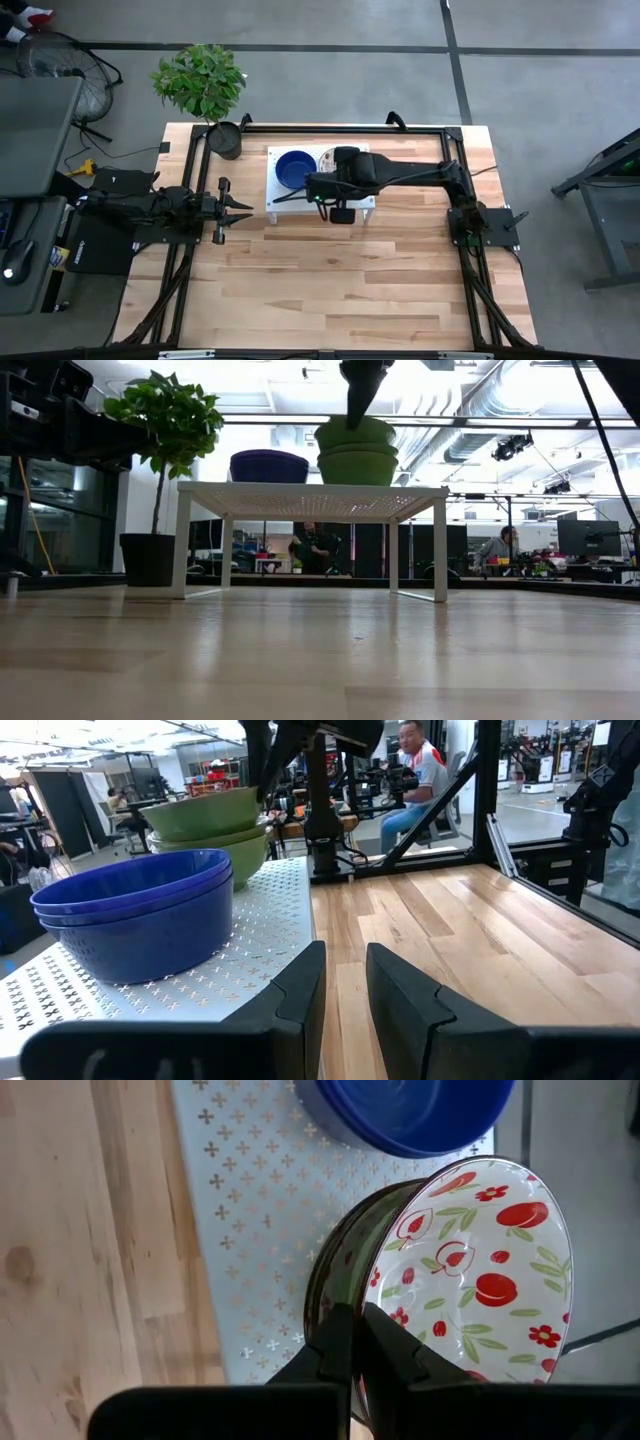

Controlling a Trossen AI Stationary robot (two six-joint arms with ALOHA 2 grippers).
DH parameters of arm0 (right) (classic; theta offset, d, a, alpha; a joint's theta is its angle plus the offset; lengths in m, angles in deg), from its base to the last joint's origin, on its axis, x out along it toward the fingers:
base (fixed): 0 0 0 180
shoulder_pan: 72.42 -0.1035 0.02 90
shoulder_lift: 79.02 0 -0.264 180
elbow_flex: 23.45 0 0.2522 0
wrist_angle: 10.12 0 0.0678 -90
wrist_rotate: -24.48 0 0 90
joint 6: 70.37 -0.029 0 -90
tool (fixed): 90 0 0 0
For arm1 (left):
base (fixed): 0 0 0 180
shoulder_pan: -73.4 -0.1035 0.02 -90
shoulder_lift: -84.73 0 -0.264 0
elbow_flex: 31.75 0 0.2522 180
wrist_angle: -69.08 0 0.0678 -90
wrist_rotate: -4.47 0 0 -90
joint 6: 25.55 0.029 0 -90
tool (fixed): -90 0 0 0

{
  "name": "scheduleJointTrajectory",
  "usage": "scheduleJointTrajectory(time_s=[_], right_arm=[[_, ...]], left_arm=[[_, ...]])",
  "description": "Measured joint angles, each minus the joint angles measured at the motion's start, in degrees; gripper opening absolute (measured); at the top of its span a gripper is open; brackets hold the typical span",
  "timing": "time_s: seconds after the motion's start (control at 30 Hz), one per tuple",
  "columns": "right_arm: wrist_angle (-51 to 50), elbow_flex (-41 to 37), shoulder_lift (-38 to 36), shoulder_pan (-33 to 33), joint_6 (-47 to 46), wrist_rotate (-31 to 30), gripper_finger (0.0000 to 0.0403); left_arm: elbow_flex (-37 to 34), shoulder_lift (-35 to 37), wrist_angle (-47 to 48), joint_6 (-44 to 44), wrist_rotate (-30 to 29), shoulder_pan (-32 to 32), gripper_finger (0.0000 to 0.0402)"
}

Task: Pick & Place Mini bowls
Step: Stack the red patterned bowl on top of the red patterned bowl on the shelf

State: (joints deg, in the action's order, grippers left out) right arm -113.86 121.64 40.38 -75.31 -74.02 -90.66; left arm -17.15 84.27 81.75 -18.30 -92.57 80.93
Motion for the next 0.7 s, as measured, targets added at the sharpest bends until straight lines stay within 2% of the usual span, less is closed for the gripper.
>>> scheduleJointTrajectory(time_s=[0.7], right_arm=[[-0.03,0.0,-0.02,0.74,0.65,3.67,0.0]], left_arm=[[0.0,0.01,0.0,0.0,-0.01,0.0,0.0072]])
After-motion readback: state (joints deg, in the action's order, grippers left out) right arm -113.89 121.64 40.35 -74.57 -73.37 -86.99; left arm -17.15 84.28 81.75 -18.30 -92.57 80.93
